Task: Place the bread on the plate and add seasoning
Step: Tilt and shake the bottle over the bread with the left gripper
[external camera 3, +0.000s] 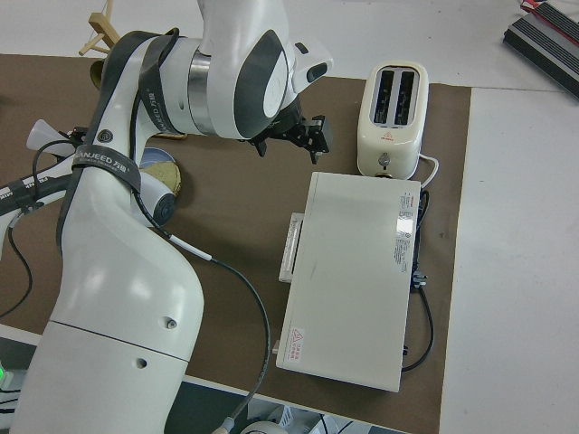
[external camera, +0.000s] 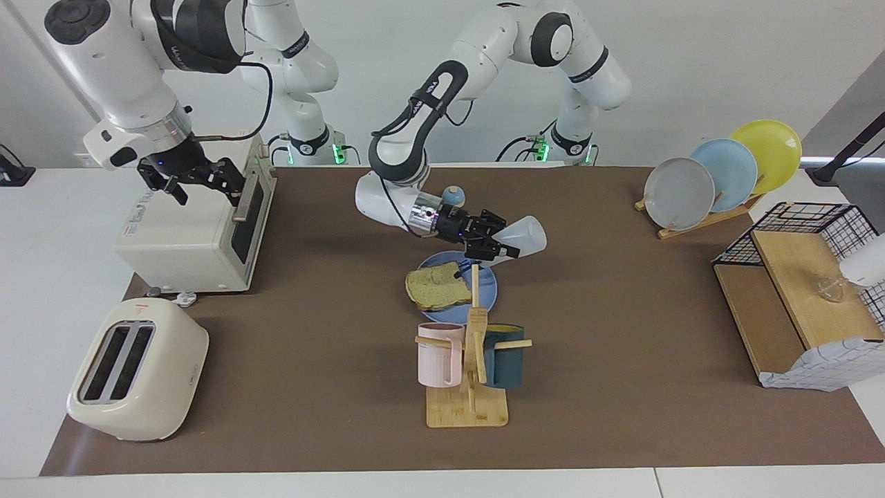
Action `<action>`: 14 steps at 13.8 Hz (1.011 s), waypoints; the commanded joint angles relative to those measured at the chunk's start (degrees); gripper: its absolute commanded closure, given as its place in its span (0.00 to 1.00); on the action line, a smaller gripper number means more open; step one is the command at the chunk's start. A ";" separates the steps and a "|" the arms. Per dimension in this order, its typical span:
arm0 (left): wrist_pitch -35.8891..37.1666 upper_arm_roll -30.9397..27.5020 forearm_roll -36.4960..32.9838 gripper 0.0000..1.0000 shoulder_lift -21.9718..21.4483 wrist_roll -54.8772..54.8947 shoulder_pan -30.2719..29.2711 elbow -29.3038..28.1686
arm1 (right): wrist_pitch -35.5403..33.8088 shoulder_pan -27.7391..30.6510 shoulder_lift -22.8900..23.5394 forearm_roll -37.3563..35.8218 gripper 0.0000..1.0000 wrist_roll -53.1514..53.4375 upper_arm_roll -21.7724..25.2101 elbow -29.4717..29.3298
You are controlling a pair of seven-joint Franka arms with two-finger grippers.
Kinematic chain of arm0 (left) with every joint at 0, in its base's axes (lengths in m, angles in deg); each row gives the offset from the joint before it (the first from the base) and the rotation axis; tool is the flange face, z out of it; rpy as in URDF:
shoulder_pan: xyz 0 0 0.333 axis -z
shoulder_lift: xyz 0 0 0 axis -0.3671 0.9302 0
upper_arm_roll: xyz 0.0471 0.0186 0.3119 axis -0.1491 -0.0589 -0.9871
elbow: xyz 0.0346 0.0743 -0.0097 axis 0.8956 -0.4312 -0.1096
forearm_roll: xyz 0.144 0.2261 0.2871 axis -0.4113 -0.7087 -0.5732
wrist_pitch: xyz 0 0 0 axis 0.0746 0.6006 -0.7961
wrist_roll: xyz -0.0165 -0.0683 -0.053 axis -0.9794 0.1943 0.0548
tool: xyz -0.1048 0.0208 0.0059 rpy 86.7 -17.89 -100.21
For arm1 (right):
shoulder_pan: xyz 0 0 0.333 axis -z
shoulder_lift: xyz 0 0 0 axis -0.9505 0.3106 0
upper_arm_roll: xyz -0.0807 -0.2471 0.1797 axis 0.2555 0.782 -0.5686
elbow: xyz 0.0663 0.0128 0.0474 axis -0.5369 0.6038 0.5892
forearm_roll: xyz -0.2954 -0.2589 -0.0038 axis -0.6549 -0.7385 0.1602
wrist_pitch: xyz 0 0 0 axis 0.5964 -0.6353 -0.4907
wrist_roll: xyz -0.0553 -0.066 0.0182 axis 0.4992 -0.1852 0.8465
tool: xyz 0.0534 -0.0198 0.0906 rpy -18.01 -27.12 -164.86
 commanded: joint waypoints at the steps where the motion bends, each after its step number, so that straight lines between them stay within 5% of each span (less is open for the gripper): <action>1: -1.78 -0.62 -0.26 1.00 1.55 0.00 -2.55 1.50 | -0.33 0.68 -0.70 -0.60 0.00 -1.27 -0.44 0.41; 6: -3.28 -0.54 -2.29 1.00 1.81 0.00 -4.85 1.50 | -0.33 0.68 -0.70 -0.60 0.00 -1.27 -0.44 0.41; 14: 0.05 -0.36 3.42 1.00 1.72 0.09 2.53 3.34 | -0.33 0.68 -0.70 -0.60 0.00 -1.27 -0.44 0.41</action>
